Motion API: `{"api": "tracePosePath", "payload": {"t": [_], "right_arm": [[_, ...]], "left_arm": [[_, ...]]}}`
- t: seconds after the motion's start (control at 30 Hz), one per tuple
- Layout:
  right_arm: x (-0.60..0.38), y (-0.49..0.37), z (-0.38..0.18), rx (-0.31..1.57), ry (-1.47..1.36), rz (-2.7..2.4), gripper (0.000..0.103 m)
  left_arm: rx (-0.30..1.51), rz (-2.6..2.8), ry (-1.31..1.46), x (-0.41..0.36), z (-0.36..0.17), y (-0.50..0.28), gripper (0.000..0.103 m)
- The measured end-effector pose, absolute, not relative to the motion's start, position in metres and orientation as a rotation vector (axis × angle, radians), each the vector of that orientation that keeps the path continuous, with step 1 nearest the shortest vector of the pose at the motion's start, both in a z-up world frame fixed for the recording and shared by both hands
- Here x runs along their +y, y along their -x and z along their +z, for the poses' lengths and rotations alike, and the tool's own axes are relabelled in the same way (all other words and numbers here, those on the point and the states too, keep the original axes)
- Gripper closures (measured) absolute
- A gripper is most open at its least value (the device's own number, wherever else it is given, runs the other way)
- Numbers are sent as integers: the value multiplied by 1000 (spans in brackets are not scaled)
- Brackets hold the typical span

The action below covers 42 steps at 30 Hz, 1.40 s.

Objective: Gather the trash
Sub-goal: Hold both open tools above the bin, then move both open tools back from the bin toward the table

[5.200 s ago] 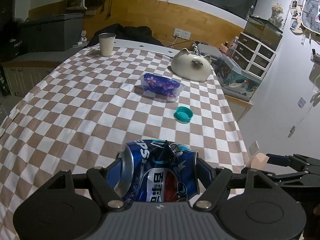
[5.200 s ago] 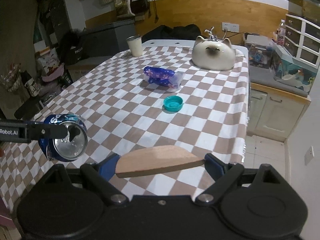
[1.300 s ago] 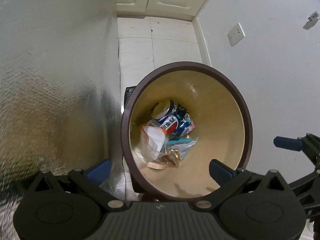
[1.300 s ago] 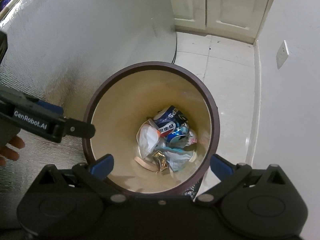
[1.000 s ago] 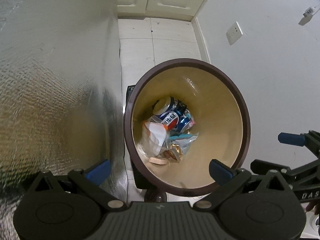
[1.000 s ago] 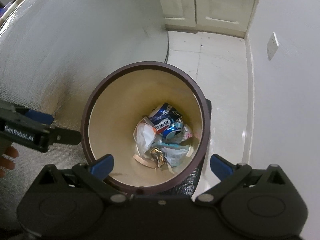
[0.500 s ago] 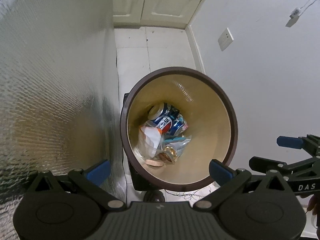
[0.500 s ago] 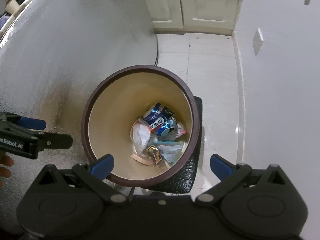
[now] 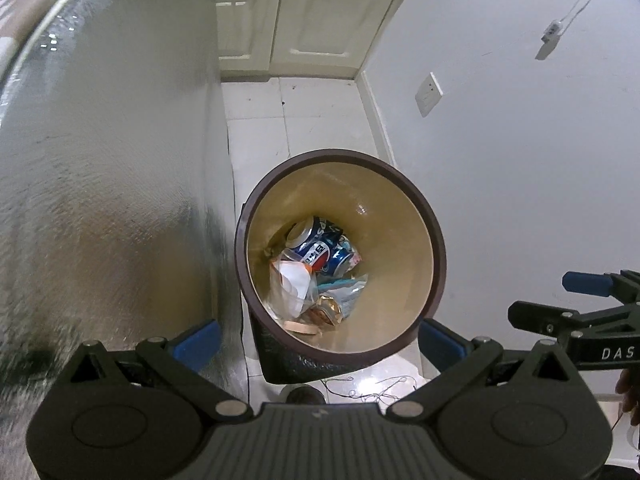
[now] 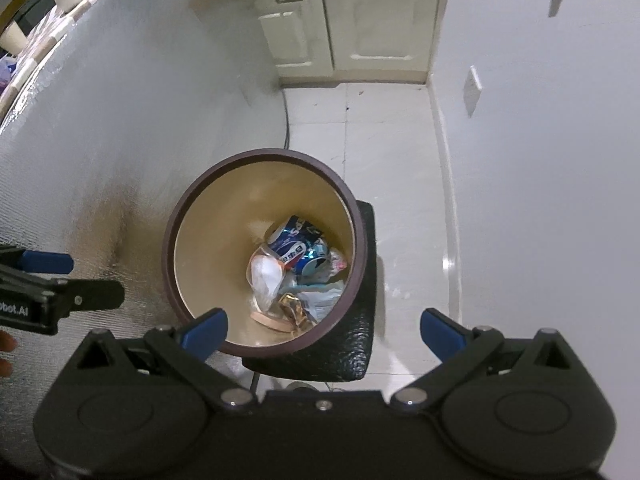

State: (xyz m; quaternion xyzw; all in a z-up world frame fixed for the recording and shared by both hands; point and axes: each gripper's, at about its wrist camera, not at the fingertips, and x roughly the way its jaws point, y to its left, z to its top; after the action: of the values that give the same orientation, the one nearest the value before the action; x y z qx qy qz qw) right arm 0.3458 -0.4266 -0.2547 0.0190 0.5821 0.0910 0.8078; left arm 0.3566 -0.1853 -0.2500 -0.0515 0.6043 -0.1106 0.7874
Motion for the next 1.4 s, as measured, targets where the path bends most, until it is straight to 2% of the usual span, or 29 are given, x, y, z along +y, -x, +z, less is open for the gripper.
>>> {"api": "tracePosePath", "payload": {"t": [0.7, 1.4], "right_arm": [[-416, -286, -147, 1037, -109, 162, 0], [-322, -216, -72, 836, -149, 152, 0]], "left_arm": [[1065, -296, 164, -155, -152, -301, 0], [840, -254, 191, -36, -58, -222, 0]]}}
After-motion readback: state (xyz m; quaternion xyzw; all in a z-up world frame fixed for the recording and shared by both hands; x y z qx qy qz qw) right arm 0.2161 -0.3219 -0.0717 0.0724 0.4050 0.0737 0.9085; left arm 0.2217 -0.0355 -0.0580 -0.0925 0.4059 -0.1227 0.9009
